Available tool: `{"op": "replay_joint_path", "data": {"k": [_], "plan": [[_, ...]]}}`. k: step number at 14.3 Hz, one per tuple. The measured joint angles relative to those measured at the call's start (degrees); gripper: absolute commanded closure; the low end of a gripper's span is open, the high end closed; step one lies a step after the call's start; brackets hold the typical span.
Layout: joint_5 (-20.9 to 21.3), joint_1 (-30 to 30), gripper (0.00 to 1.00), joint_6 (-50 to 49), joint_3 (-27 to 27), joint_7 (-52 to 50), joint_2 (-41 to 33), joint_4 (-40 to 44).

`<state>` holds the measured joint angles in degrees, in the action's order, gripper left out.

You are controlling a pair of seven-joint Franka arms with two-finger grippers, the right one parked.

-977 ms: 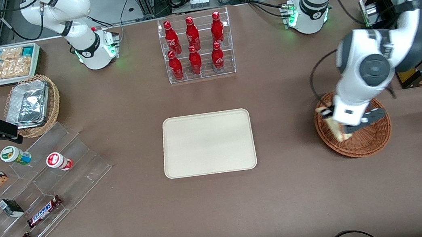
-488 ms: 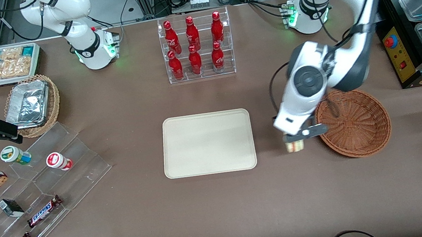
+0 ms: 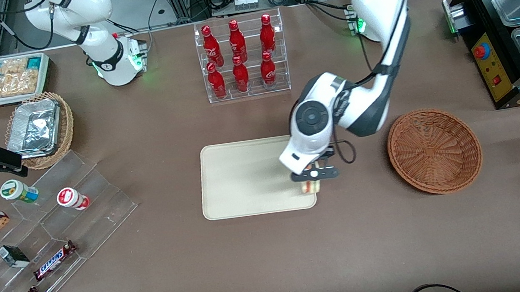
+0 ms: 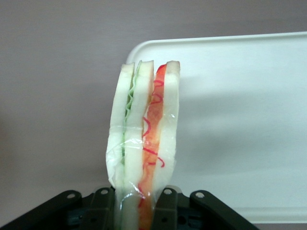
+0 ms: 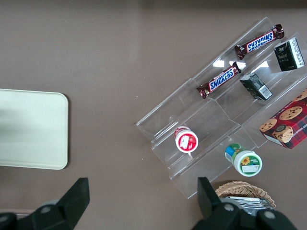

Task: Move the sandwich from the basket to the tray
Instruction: 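Lower the sandwich onto the tray and open the left gripper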

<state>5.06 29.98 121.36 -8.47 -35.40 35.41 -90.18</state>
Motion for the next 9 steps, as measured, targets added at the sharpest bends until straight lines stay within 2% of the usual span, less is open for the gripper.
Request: {"op": "replay_joint_path", "data": {"k": [4, 7, 9], "plan": [[-0.18, 2.24, 0.78, 1.75, -0.01, -0.10, 3.68, 0.78], [-4.43, 2.38, 0.79, 4.15, 0.04, -2.60, 5.61, 1.97], [-5.27, 2.46, 0.78, 4.87, 0.02, -3.56, 6.81, 3.31]]}}
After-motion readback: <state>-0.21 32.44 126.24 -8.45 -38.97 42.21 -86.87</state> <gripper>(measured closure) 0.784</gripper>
